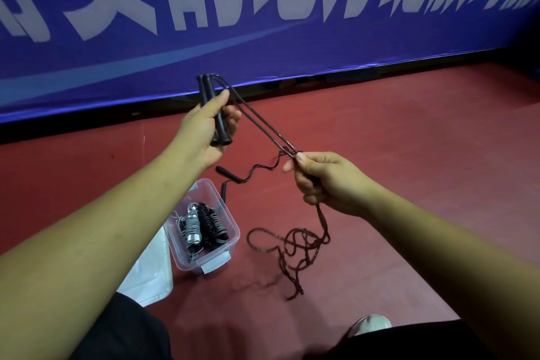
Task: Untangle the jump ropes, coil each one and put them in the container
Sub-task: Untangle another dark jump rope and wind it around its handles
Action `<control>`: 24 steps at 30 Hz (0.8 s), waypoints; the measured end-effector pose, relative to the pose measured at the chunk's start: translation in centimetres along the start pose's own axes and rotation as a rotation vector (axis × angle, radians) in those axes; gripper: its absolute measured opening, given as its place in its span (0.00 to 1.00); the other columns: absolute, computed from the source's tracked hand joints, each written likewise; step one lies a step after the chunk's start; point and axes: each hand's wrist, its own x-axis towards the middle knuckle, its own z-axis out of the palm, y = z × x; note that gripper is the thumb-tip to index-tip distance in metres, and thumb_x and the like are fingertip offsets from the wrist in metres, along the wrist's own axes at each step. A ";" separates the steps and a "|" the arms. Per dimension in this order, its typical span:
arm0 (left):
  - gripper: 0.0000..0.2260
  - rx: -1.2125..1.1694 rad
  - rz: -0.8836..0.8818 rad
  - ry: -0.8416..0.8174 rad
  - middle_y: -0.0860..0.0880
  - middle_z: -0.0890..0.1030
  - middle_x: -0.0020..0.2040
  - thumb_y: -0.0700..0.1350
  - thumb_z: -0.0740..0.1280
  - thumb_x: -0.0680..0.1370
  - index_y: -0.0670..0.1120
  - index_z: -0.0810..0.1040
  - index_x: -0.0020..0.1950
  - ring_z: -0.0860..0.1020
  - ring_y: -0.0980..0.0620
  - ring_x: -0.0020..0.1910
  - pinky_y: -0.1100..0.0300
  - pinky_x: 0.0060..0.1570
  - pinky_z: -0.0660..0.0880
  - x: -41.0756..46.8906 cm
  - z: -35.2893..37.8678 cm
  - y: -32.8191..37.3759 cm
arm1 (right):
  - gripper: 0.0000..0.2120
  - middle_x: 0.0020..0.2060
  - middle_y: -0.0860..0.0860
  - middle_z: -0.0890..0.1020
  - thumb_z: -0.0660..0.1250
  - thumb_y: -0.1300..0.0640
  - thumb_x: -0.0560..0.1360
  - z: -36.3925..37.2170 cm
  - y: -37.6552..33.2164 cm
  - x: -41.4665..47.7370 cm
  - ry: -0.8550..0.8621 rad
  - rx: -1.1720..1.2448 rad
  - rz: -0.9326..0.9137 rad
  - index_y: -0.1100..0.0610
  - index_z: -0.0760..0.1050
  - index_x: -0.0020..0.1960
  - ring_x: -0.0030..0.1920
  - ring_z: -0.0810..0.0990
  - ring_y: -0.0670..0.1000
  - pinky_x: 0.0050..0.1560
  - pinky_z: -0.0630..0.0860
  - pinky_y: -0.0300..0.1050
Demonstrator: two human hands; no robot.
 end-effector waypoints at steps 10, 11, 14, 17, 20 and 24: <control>0.20 -0.318 -0.087 -0.037 0.35 0.83 0.55 0.53 0.55 0.85 0.42 0.65 0.70 0.84 0.37 0.52 0.42 0.51 0.81 0.0 0.9 -0.6 | 0.15 0.28 0.52 0.66 0.54 0.54 0.86 4.7 0.7 0.3 0.024 0.159 0.180 0.63 0.73 0.51 0.25 0.57 0.46 0.22 0.56 0.35; 0.19 -0.356 -0.089 -0.040 0.35 0.83 0.55 0.52 0.54 0.85 0.40 0.66 0.69 0.84 0.37 0.51 0.43 0.49 0.81 -0.1 1.0 -0.6 | 0.15 0.28 0.52 0.66 0.53 0.54 0.86 4.7 0.9 0.3 0.043 0.145 0.194 0.63 0.73 0.51 0.25 0.58 0.46 0.22 0.57 0.35; 0.14 -0.421 -0.105 -0.007 0.38 0.84 0.54 0.49 0.55 0.85 0.40 0.67 0.64 0.84 0.37 0.52 0.49 0.46 0.82 -0.3 1.1 -0.9 | 0.16 0.28 0.52 0.66 0.54 0.52 0.86 5.1 1.5 0.2 0.063 0.032 0.228 0.63 0.74 0.51 0.24 0.59 0.46 0.23 0.57 0.36; 0.16 -0.371 -0.119 -0.015 0.42 0.84 0.55 0.50 0.55 0.85 0.38 0.71 0.63 0.83 0.41 0.54 0.55 0.45 0.80 -0.2 0.9 -1.0 | 0.17 0.28 0.52 0.64 0.54 0.50 0.86 6.0 1.9 -0.1 0.028 -0.064 0.265 0.61 0.74 0.52 0.26 0.58 0.47 0.24 0.57 0.37; 0.18 -0.155 -0.104 -0.040 0.52 0.85 0.56 0.55 0.53 0.84 0.46 0.75 0.60 0.83 0.46 0.55 0.55 0.46 0.73 -0.2 0.5 -1.0 | 0.17 0.28 0.51 0.63 0.54 0.49 0.86 6.6 1.7 -0.2 -0.006 -0.065 0.286 0.60 0.75 0.51 0.26 0.57 0.47 0.25 0.56 0.37; 0.17 -0.172 -0.180 -0.057 0.47 0.85 0.51 0.61 0.55 0.82 0.51 0.75 0.55 0.84 0.43 0.49 0.54 0.45 0.77 -0.4 0.7 -0.9 | 0.17 0.27 0.50 0.62 0.53 0.49 0.86 6.5 1.3 -0.2 -0.003 -0.075 0.306 0.60 0.75 0.51 0.26 0.57 0.47 0.24 0.55 0.36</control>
